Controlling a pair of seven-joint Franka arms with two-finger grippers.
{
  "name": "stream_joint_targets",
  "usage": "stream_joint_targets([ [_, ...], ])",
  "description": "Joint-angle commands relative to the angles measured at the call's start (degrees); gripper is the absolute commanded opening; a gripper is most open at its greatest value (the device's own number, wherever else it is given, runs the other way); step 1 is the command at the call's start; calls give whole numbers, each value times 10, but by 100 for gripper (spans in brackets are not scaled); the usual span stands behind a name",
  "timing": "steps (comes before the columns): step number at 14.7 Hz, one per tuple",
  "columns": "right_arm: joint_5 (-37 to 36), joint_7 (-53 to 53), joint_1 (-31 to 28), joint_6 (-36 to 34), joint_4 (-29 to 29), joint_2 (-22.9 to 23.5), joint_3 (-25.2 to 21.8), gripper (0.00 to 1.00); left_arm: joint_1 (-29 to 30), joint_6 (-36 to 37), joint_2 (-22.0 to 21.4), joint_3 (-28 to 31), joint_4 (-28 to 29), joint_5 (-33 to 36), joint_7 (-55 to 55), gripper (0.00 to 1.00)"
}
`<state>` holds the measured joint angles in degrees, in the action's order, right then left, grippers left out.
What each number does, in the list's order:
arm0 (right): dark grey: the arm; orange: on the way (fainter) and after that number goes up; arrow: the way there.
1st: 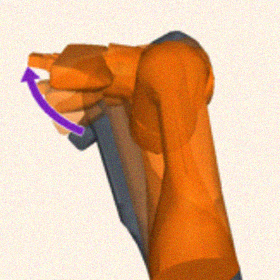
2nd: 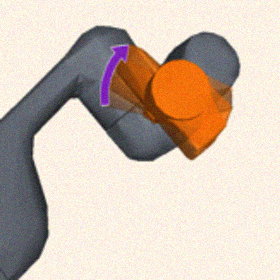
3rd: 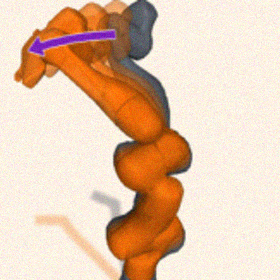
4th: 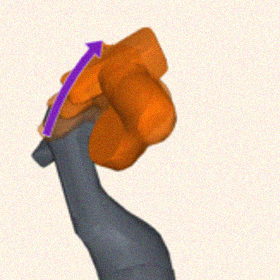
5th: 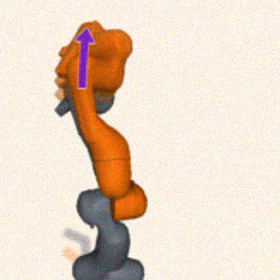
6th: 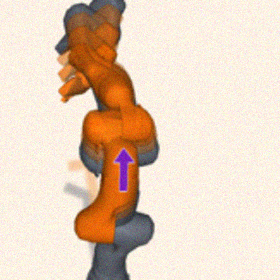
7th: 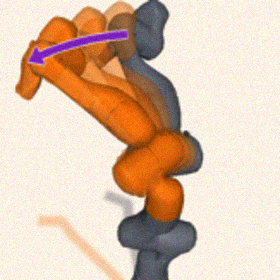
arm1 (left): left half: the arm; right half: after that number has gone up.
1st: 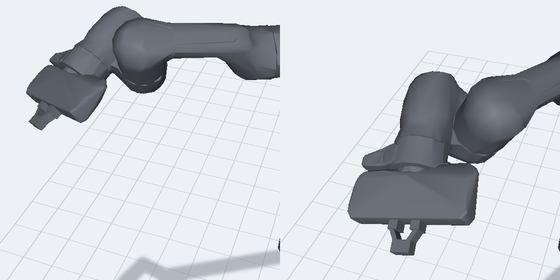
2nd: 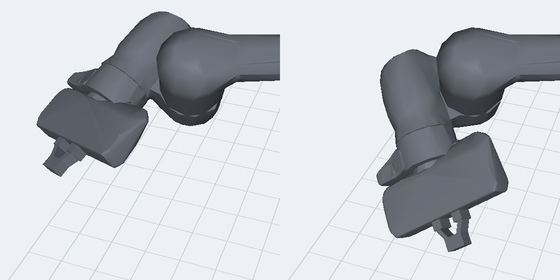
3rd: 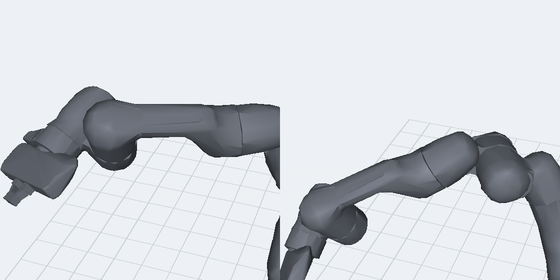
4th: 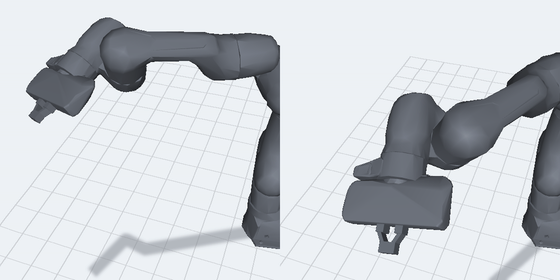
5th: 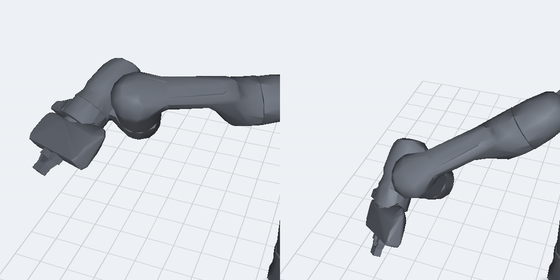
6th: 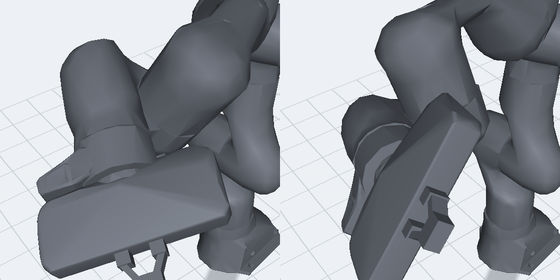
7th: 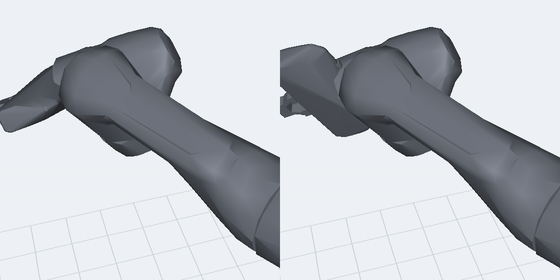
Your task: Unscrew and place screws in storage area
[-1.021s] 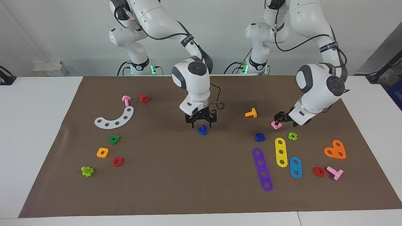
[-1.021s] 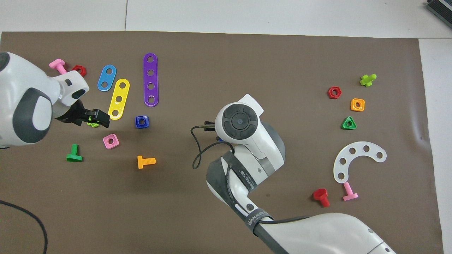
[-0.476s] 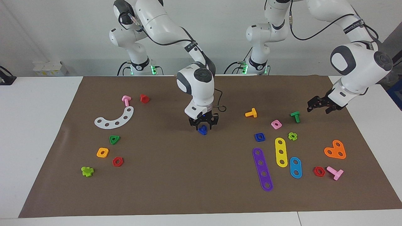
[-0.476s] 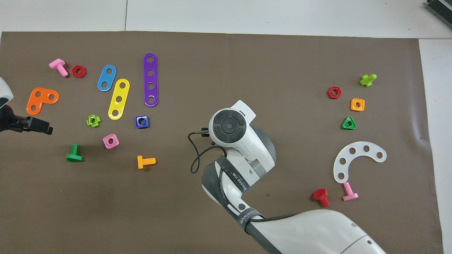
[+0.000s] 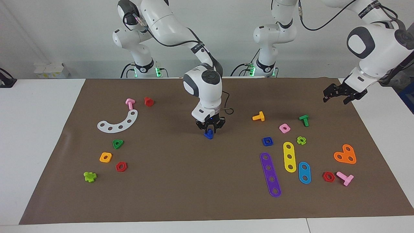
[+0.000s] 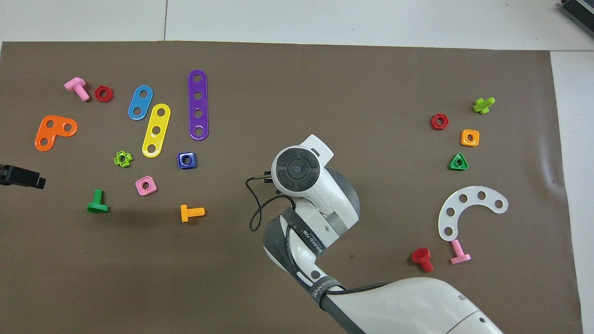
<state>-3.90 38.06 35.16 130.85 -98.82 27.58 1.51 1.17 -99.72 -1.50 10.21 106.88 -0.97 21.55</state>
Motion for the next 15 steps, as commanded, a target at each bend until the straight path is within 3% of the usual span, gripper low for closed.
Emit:
stream_joint_targets([
  [1, -16, 22, 3, -6, -5, -6, -2, 21, -16, 28, -39, -8, 17, 19, -37, 100],
  [2, -16, 22, 3, -9, -6, -8, -2, 0, -31, 36, -46, -8, 17, 19, -47, 100],
  [5, -16, 27, -2, -30, -13, -31, -1, 0, -56, 50, -60, -8, 17, 29, -58, 100],
  [7, -16, 37, -18, -28, -45, -74, -4, 0, -66, 49, -67, -8, 17, 30, -64, 100],
  [12, -16, 10, -111, -19, -143, -174, -4, 0, -71, 47, -75, -10, 18, 30, -65, 100],
  [15, -16, -45, -177, -10, -158, -177, -3, 0, -72, 37, -74, -23, 13, 30, -65, 100],
])
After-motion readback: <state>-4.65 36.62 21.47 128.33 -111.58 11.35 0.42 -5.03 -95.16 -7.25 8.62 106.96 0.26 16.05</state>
